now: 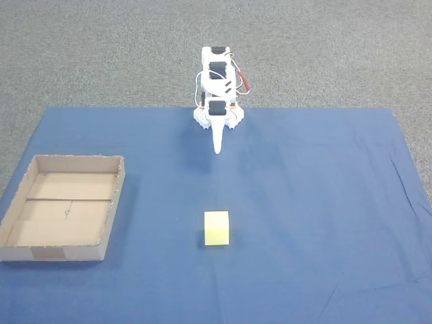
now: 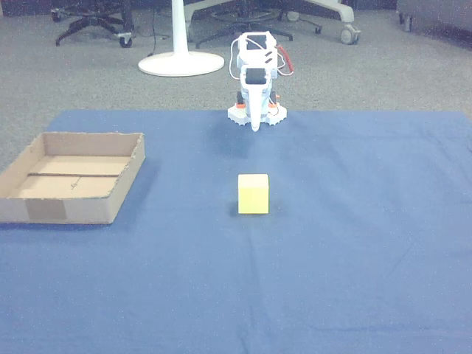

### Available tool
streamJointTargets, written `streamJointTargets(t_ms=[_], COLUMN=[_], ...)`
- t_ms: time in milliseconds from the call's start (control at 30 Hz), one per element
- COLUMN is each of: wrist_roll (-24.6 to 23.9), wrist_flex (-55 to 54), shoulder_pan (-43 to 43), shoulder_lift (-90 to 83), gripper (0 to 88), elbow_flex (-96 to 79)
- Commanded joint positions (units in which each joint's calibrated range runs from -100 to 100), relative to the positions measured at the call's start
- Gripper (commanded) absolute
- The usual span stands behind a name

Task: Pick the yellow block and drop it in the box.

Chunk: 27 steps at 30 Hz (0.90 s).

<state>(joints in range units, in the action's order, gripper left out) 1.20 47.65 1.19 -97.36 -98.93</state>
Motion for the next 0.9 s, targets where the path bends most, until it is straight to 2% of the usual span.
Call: streamJointTargets(t_ms=[0, 400, 433, 533, 600, 700, 800, 867], wrist_roll=[0.0, -1.0, -1.5, -1.7, -1.5, 2.3, 3.0, 7.2], wrist_flex=[-0.3, -0.4, -0.4, 3.6, 4.2, 5.4, 7.4, 7.5], shoulder_pan=[-0.4, -1.1, -1.1, -5.1, -7.5, -8.9, -7.2, -4.5], shoulder_lift=[-0.3, -0.2, 1.7, 16.9, 31.9, 54.4, 72.3, 83.0], gripper=[0.2, 0.2, 3.5, 27.1, 35.4, 36.9, 37.7, 39.8], elbow_flex=[-0.9, -0.7, 0.6, 17.8, 33.2, 56.4, 72.0, 79.7])
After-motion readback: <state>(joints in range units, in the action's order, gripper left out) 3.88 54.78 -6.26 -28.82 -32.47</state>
